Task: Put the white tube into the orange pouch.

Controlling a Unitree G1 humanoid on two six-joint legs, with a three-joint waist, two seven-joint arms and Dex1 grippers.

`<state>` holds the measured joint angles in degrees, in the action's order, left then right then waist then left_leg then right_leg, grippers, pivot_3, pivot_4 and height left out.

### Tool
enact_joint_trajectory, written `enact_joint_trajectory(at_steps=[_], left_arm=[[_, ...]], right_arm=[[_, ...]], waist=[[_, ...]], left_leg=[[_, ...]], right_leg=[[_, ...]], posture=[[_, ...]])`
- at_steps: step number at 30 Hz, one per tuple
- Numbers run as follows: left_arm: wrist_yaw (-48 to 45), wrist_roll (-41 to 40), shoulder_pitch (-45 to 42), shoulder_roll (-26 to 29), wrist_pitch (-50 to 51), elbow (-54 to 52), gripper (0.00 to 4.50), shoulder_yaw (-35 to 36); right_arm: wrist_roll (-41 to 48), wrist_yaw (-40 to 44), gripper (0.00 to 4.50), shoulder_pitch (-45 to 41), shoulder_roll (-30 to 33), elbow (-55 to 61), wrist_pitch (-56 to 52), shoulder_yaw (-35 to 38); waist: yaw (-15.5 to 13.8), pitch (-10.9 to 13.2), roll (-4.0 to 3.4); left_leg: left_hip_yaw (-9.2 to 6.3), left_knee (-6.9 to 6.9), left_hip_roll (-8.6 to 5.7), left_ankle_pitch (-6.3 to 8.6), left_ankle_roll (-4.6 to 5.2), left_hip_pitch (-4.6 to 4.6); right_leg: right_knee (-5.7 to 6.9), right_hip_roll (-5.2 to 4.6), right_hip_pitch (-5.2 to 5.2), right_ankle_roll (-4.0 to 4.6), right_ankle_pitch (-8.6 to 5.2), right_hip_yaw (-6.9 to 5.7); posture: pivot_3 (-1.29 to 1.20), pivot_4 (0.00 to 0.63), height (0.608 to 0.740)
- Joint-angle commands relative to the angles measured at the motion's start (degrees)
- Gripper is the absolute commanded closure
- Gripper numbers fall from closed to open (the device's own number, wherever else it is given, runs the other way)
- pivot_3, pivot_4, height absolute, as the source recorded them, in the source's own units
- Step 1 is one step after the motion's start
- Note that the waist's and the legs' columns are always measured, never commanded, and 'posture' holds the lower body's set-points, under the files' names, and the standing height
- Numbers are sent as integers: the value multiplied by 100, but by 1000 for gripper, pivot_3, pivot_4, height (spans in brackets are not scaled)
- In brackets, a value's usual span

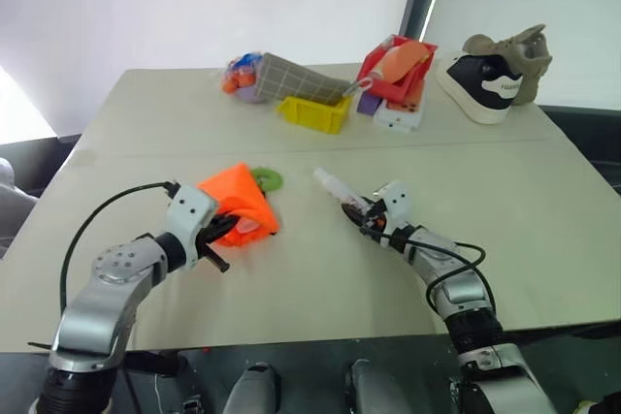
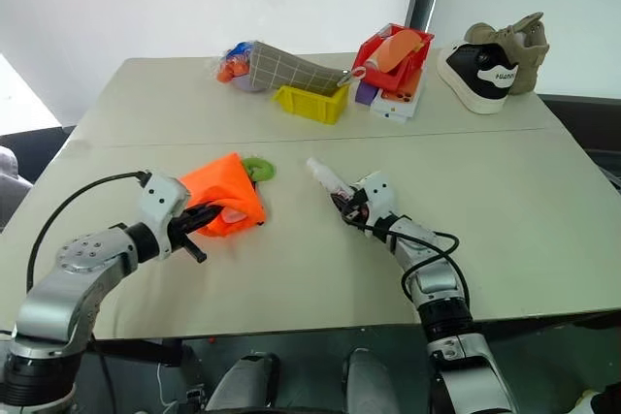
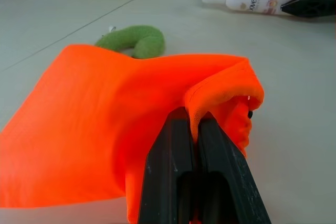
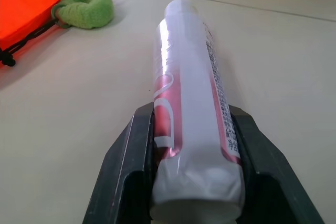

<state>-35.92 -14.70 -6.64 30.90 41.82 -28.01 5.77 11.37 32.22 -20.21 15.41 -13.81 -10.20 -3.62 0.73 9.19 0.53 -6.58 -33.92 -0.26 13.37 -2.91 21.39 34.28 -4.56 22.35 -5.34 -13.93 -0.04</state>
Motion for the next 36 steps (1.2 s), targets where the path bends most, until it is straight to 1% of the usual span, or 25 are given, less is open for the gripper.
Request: enact_joint_trajectory(at_steps=[1, 4, 6, 9, 11, 15, 17, 22, 26, 29, 36], left_arm=[[72, -209, -186, -116, -50, -117, 4500, -56], [91, -237, -271, -119, -22, -80, 4500, -105], [105, -268, -329, -106, -9, -42, 4500, -116], [82, -329, -465, -82, -17, 12, 4500, -188], [74, -367, -569, -84, -7, 32, 4500, -250], [93, -469, -706, -99, 78, -40, 4500, -361], [97, -513, -738, -95, 115, -78, 4500, -382], [81, -713, -686, -39, 247, -309, 4500, -377], [44, -896, -585, -30, 382, -543, 4500, -318], [82, -1092, -505, -56, 467, -697, 4500, -257], [87, -1432, -375, 34, 584, -868, 4500, -185]], right_arm=[[372, 472, 3403, 354, 334, 1095, -104, 171], [841, 1176, 3403, 924, 893, 2214, -644, 64], [1132, 1500, 3403, 1206, 1214, 2817, -1029, -28], [1403, 1652, 3403, 1385, 1427, 3487, -1551, -244], [1456, 1623, 3403, 1346, 1420, 3732, -1831, -416], [1220, 1325, 3403, 1027, 1105, 3735, -2004, -818], [1166, 1226, 3403, 902, 952, 3649, -2003, -893], [998, 862, 3403, 491, 340, 3170, -1942, -1079], [619, 581, 3403, 177, -33, 2685, -1821, -1282], [400, 516, 3403, -6, -207, 2396, -1687, -1423], [90, 341, 3403, -252, -468, 1990, -1480, -1490]], waist=[[-10, 0, -1], [-3, 1, -2], [6, 1, -1], [42, 2, 2], [28, 2, 4], [8, 2, 5], [0, 2, 5], [0, 1, 6], [10, 1, 6], [18, 2, 5], [12, 1, 5]], left_leg=[[0, 0, 0, 0, 0, 1], [0, 0, -1, 0, 0, 4], [0, 1, 0, 1, 1, 2], [0, 1, 2, 2, 2, -4], [0, 0, 2, 2, 1, -4], [-2, -8, 1, 2, 0, 0], [-1, -8, 0, 2, 0, 5], [-1, 1, 0, 2, 0, 7], [-1, 3, 0, 2, 1, 6], [0, 2, 0, 2, 0, 5], [-1, 1, 0, 2, 0, 4]], right_leg=[[-1, -1, -1, 0, 0, 0], [-5, -1, -2, -8, -5, 0], [-5, -1, -4, -26, -16, 0], [-1, 1, -2, -26, -17, 0], [0, 1, 1, -21, -15, 0], [-7, -1, 0, -18, -14, -1], [-10, -4, 1, -18, -13, -1], [-10, -2, 6, -20, -13, -1], [-8, -1, 7, -20, -13, -1], [-7, -2, 7, -19, -12, 0], [-6, -1, 5, -18, -12, 0]], posture=[[0, 150, 740], [0, 150, 740], [0, 150, 740], [0, 150, 740], [0, 150, 740], [0, 150, 740], [0, 150, 740], [0, 150, 740], [0, 150, 740], [0, 150, 740], [0, 150, 740]])
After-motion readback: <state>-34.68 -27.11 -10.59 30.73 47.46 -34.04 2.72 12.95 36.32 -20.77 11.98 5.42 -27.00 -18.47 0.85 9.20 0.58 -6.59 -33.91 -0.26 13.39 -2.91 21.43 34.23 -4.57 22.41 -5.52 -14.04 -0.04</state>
